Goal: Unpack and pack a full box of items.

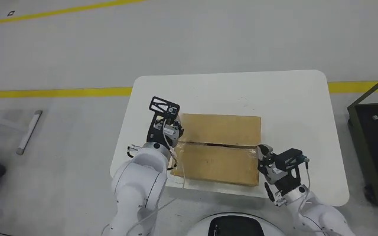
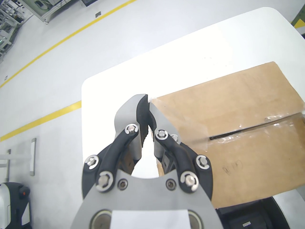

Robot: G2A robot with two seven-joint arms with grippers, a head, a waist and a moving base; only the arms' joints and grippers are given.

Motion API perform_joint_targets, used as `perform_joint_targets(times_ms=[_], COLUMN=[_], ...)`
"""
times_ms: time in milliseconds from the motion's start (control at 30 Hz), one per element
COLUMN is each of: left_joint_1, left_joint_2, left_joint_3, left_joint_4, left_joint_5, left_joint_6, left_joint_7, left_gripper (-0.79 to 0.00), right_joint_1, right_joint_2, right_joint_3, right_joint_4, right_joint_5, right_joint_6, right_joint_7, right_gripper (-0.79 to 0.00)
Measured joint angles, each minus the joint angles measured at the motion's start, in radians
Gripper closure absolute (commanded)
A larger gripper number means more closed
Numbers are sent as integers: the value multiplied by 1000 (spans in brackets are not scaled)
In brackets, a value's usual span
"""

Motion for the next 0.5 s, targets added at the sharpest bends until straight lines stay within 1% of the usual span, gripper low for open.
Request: perform_joint_targets(times_ms=[300,500], left_joint_1=[-7,-15], left_joint_2=[14,25], left_joint_3=[-122,-200], left_joint_4=[1,30], left_joint_5=[50,88], left_joint_6=[-9,-28], left_joint_7=[-3,16], left_gripper=[0,0], right_joint_1=[11,16], right_joint_2=[-2,-4], right_joint_3=[-3,-1], right_joint_4=[1,-4], right_joint_5=[-14,-13], right_joint_6=[17,28], right_joint_7=[27,51], right_gripper=[0,0])
